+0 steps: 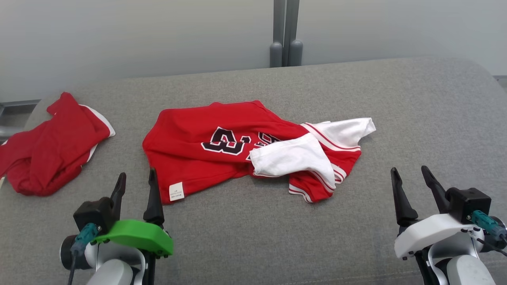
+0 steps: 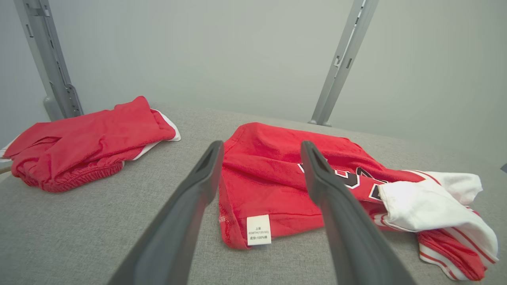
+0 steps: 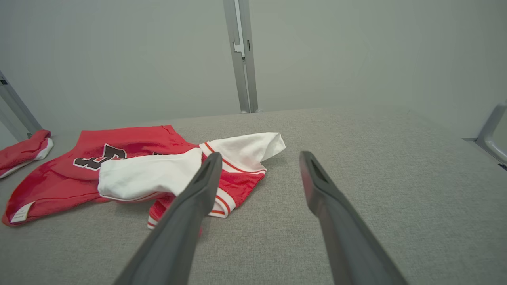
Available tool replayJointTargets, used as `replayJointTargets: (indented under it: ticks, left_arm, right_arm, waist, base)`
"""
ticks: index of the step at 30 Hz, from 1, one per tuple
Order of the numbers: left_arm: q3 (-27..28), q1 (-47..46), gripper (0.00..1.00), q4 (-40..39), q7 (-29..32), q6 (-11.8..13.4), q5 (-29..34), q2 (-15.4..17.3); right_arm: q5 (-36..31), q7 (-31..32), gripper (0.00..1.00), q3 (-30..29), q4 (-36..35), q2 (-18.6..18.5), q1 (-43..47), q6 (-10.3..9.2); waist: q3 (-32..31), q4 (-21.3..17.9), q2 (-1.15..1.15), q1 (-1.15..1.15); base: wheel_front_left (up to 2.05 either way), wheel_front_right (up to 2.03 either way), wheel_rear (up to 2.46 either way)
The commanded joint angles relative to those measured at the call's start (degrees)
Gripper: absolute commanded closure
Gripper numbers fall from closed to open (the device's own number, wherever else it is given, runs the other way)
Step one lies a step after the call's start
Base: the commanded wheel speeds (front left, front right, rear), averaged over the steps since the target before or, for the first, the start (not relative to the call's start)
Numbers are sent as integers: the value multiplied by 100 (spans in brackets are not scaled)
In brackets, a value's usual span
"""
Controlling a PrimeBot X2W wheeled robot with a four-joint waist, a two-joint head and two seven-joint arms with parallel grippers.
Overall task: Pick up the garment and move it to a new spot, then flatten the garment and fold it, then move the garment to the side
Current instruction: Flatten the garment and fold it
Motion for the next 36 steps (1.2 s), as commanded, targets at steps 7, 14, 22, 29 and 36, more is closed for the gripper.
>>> replayJointTargets:
  ticks: [7,14,22,29,36]
  left_arm:
    - [171,769,0,-538,-3,69,645,-88]
    - [425,1348,0,-916,-3,-137,1183,-94]
    - [867,2045,0,-879,-4,-463,1076,-251]
    - [935,2292,0,-801,-4,-731,1136,-222]
    - [665,2201,0,-677,56,-983,1384,-9]
  right_arm:
    - [-309,-205,0,-6,304,-20,-90,-1]
    - [-604,-408,0,19,464,-20,81,-1]
    - [-625,-461,0,98,660,-21,289,-1]
    - [-377,-484,0,286,822,-21,456,-1]
    - [-379,-402,0,386,882,-23,560,-1]
  waist:
    - [-276,96,0,0]
    - [-547,173,0,0]
    - [-802,358,0,0]
    - [-911,477,0,0]
    - [-911,493,0,0]
  base:
    - [0,0,0]
    - [0,0,0]
    - [0,0,0]
    - [0,0,0]
    - [0,0,0]
